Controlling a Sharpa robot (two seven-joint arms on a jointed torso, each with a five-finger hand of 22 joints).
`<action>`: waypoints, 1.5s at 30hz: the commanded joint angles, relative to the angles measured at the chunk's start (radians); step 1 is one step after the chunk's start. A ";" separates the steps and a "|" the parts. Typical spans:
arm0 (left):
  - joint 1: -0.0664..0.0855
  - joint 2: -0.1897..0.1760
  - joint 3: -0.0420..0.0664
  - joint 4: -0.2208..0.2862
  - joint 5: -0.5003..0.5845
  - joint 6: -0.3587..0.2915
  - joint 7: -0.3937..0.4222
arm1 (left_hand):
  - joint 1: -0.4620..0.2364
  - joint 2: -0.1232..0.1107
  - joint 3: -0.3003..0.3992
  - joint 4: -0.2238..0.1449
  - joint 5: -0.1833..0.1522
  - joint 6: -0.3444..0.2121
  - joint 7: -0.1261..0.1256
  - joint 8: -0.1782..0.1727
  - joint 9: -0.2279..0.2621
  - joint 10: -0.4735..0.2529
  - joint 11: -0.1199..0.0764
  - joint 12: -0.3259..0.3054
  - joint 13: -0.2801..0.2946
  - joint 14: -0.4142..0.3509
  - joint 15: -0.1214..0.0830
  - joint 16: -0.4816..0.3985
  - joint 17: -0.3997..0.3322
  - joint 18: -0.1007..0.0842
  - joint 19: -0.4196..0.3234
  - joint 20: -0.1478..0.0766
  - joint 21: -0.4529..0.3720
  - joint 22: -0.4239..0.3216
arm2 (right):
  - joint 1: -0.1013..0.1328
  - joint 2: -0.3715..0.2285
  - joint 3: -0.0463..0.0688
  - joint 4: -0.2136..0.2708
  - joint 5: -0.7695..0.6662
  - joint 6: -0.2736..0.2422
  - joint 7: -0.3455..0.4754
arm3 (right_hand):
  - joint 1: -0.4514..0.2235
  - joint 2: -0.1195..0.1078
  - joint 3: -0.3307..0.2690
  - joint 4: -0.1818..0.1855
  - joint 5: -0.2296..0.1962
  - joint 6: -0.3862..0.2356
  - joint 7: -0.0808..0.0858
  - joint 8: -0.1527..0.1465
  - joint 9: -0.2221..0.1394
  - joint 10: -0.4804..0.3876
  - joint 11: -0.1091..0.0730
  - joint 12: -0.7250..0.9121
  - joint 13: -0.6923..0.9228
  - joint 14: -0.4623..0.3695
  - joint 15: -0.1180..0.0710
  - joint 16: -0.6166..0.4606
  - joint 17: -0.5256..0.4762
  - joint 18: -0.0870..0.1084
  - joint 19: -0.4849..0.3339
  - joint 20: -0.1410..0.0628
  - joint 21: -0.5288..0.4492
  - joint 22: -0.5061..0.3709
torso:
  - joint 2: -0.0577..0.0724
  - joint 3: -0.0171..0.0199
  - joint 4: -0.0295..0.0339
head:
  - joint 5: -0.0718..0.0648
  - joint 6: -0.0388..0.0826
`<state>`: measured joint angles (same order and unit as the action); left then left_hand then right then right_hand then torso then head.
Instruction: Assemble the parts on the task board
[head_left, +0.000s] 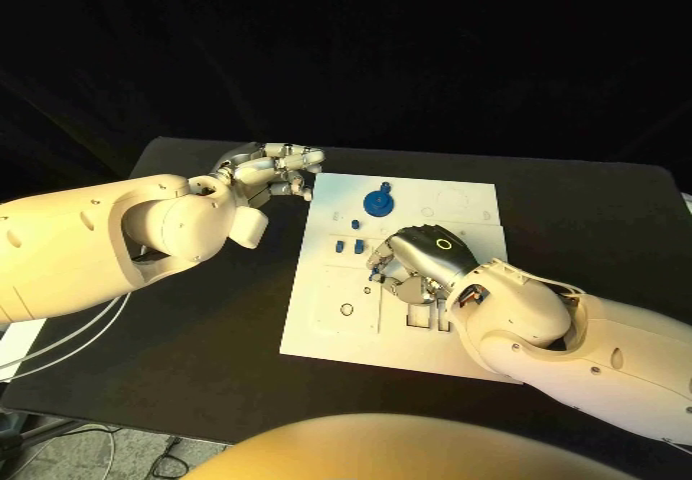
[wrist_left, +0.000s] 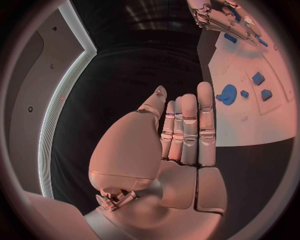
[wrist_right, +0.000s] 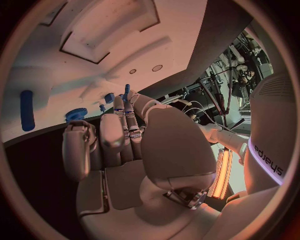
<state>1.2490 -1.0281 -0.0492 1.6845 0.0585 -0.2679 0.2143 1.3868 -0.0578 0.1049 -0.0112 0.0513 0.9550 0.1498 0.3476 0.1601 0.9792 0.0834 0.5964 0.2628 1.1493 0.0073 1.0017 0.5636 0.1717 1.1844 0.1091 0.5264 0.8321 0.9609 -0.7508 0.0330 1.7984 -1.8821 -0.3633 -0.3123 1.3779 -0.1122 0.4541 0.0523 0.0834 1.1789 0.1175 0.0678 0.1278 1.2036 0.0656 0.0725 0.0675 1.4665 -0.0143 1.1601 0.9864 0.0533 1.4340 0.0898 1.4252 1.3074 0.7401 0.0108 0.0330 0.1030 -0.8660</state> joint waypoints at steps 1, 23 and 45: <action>0.002 0.003 0.001 0.000 0.022 -0.013 0.023 | -0.002 0.009 -0.007 0.002 -0.002 -0.008 0.002 0.002 -0.001 -0.006 -0.001 -0.004 -0.001 -0.008 0.002 -0.005 -0.002 0.009 -0.007 0.003 -0.005 -0.002 | -0.004 0.004 -0.001 0.000 -0.020 0.023 0.003 | -0.002 0.002 0.002 -0.004 0.003 0.004 0.005 0.005 0.001 0.000 0.003 -0.001 0.000 0.017 0.000 -0.001 -0.001 0.001 0.001 0.002 0.004 0.034 | 0.000 0.0005 -0.0003 | 0.002 -0.004; 0.002 0.005 0.001 -0.004 0.006 -0.012 0.013 | -0.002 0.009 -0.010 0.003 -0.002 -0.009 0.002 0.003 -0.001 -0.006 -0.001 -0.003 -0.002 -0.008 0.003 -0.007 -0.004 0.010 -0.006 0.003 -0.008 -0.005 | -0.015 0.013 -0.003 0.001 -0.029 0.042 0.007 | -0.003 0.002 0.002 -0.003 0.003 0.004 0.006 0.004 0.002 0.000 0.003 -0.001 0.000 0.017 0.000 0.000 0.000 0.001 0.002 0.002 0.004 0.035 | 0.000 -0.0003 0.0009 | 0.011 -0.007; 0.002 0.010 0.001 -0.004 -0.018 -0.004 0.016 | 0.001 0.010 -0.010 0.001 -0.002 -0.009 0.002 0.004 -0.001 -0.007 -0.001 -0.002 -0.002 -0.007 0.002 -0.008 -0.005 0.010 -0.006 0.003 -0.010 -0.007 | -0.022 0.022 -0.004 -0.007 -0.034 0.065 -0.001 | -0.003 0.002 0.001 -0.003 0.003 0.004 0.006 0.004 0.002 0.000 0.003 -0.001 0.000 0.017 0.000 0.000 0.000 0.001 0.002 0.002 0.004 0.035 | 0.000 -0.0006 0.0011 | 0.010 -0.007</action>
<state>1.2497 -1.0205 -0.0494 1.6783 0.0543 -0.2831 0.2184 1.3868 -0.0578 0.0981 -0.0098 0.0513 0.9518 0.1529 0.3476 0.1603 0.9790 0.0836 0.5964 0.2623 1.1460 0.0107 0.9990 0.5599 0.1715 1.1844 0.1091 0.5228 0.8261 0.9403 -0.7310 0.0290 1.7915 -1.8988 -0.3174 -0.3112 1.3779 -0.1122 0.4540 0.0523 0.0833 1.1789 0.1175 0.0677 0.1287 1.2035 0.0656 0.0725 0.0676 1.4665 -0.0143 1.1601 0.9861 0.0533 1.4340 0.0898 1.4252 1.3078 0.7398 0.0105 0.0339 0.1126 -0.8728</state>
